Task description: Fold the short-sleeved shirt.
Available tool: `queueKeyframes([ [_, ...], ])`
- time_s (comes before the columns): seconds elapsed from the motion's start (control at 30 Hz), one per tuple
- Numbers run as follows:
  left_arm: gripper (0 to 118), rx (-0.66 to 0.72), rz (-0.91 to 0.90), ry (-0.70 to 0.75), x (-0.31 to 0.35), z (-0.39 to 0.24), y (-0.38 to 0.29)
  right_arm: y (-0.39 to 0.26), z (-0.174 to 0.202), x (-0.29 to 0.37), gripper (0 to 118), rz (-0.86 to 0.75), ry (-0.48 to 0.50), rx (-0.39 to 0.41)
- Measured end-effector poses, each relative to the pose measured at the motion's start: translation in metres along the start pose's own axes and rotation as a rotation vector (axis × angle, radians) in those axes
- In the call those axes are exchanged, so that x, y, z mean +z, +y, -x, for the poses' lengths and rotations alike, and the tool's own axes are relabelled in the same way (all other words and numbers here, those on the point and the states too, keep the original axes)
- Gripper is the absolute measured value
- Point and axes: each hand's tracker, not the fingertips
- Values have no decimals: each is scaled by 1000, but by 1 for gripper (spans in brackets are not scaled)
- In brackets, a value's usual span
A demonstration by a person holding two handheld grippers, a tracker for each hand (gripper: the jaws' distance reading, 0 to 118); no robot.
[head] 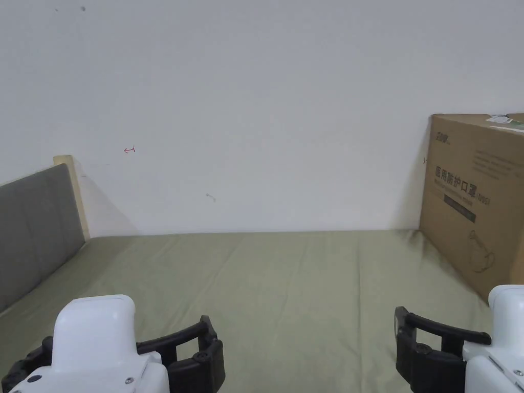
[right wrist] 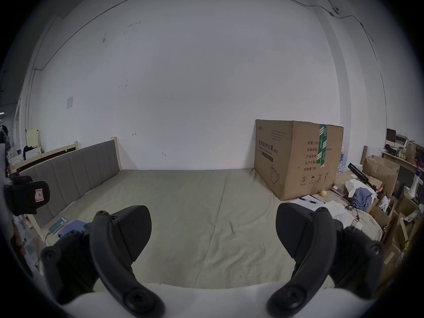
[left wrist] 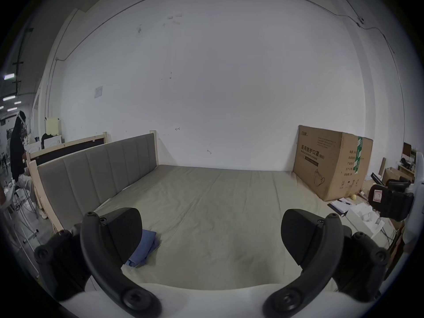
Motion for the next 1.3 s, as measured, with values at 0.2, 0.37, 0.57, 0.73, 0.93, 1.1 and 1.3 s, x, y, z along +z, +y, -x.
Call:
queueKeyframes([
  [0.2, 118, 132, 61, -58, 15, 3, 12, 1, 2, 3, 116, -10, 7, 40],
  [0.37, 118, -17, -29, 49, 25, -11, 10, 3, -1, 1, 118, 0, 37, -20],
  [0.57, 118, -4, -20, 39, 21, -16, 8, 2, -2, -1, 118, 18, 37, -51],
  [0.73, 118, 23, -16, 42, 21, -17, 8, 0, -3, -1, 118, 23, 42, -53],
  [0.93, 118, 34, -6, 31, 19, -21, 8, 0, -3, -2, 118, 23, 72, -52],
  [1.1, 118, 5, 26, 45, 13, -28, 5, -1, 0, -3, 118, 25, 73, -41],
  [1.3, 118, 3, 17, 42, 13, -30, 7, 2, -1, -3, 118, 21, 74, -45],
])
